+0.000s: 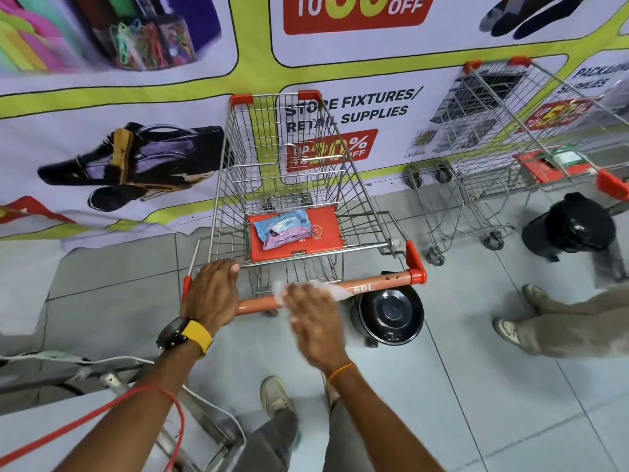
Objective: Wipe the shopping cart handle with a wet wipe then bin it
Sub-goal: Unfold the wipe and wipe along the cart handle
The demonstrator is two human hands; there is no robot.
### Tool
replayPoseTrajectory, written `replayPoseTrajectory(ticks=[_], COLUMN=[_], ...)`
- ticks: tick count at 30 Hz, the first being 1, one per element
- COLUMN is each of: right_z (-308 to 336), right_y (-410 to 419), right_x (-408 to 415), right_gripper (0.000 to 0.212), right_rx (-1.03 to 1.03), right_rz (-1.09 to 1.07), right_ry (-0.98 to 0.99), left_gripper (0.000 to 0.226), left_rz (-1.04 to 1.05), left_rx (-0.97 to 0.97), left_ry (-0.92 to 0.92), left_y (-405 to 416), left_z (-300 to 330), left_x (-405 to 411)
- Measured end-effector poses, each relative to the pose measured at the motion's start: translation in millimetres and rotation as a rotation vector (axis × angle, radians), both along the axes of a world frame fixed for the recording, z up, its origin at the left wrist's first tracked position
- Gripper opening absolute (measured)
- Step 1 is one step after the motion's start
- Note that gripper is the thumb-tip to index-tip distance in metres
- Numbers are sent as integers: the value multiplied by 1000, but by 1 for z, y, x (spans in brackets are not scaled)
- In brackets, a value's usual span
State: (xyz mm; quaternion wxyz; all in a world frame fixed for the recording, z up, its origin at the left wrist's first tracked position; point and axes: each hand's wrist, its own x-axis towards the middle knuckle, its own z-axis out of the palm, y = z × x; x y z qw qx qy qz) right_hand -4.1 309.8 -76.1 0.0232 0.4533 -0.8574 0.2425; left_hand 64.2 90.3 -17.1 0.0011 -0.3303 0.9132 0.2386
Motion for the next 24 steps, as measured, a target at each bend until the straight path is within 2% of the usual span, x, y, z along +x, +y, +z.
replayPoseTrajectory(ticks=[3, 7, 9, 11, 13, 15, 18, 20, 22, 24], right_z=[4, 13, 13, 13, 13, 18, 25, 26, 23, 21], right_y=[58, 72, 45, 14, 7, 29, 84, 98, 74, 34], right_x=[-51, -72, -50, -19, -10, -34, -84, -95, -78, -40], right_gripper=[52, 48, 48, 45, 42, 43, 47, 49, 53, 52], right_rx=[-130, -242, -238, -137, -71, -138, -209, -186, -212, -218], right_rz=[-297, -461, -364, -138, -10, -61, -368, -456, -443, -286], right_ry=[-19, -43, -93, -86, -60, -85, -76, -65, -118, -153], left_gripper=[40, 41, 42, 43, 44, 46, 45, 43, 43, 42], left_rz=[4, 1, -1, -3, -1, -1, 19, 32, 40, 44], left_rx=[-18, -48, -57, -59, -55, -58, -66, -66, -69, -61], left_ry=[-7, -18, -17, -18, -13, -6, -3, -25, -33, -33], left_y=[1, 3, 4, 3, 0, -2, 1, 7, 11, 14], left_z=[0, -1, -1, -2, -3, -3, -3, -1, 0, 1], left_x=[1, -2, -4, -4, -2, 0, -1, -5, -9, -11])
